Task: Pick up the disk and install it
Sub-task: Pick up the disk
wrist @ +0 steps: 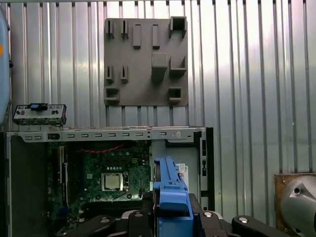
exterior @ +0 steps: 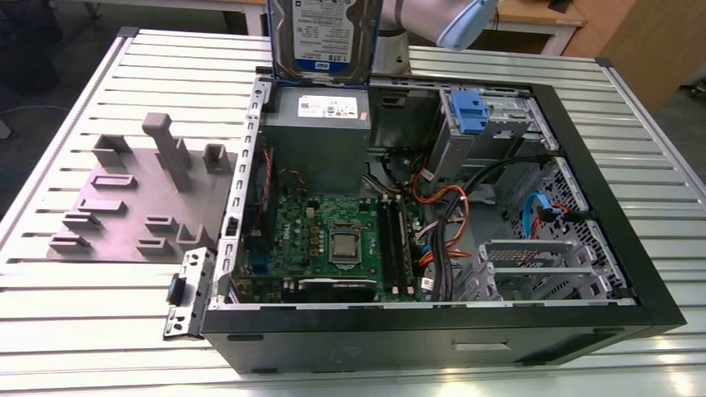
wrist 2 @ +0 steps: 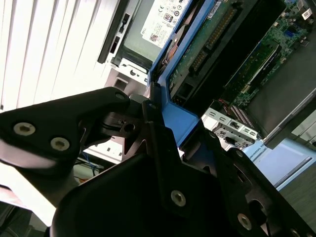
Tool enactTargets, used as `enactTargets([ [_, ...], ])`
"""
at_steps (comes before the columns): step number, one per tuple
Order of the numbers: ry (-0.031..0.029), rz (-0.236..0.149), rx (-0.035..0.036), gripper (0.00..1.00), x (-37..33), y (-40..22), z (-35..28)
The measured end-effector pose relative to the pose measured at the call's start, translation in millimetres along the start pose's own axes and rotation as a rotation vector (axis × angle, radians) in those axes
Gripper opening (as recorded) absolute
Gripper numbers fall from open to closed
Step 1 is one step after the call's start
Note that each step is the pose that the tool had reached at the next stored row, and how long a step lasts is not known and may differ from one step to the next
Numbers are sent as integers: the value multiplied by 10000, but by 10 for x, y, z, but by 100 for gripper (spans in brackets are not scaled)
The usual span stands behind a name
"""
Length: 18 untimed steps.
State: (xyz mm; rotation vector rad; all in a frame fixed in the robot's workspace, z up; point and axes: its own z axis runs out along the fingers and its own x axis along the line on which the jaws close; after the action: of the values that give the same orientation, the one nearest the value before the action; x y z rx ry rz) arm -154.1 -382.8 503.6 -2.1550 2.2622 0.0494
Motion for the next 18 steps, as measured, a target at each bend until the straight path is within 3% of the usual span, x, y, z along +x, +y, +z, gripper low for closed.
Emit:
enactTargets([
  [7, 0, 0, 0, 37, 11, -1, 0],
  [8, 0, 0, 0, 37, 87, -4, -3],
  [9, 0, 1, 0, 37, 253, -12, -9],
  [10, 0, 0, 0, 37, 255, -12, -9],
  [12, 0, 0, 0, 37, 428, -21, -15],
  [18, 0, 0, 0, 37, 437, -21, -15],
])
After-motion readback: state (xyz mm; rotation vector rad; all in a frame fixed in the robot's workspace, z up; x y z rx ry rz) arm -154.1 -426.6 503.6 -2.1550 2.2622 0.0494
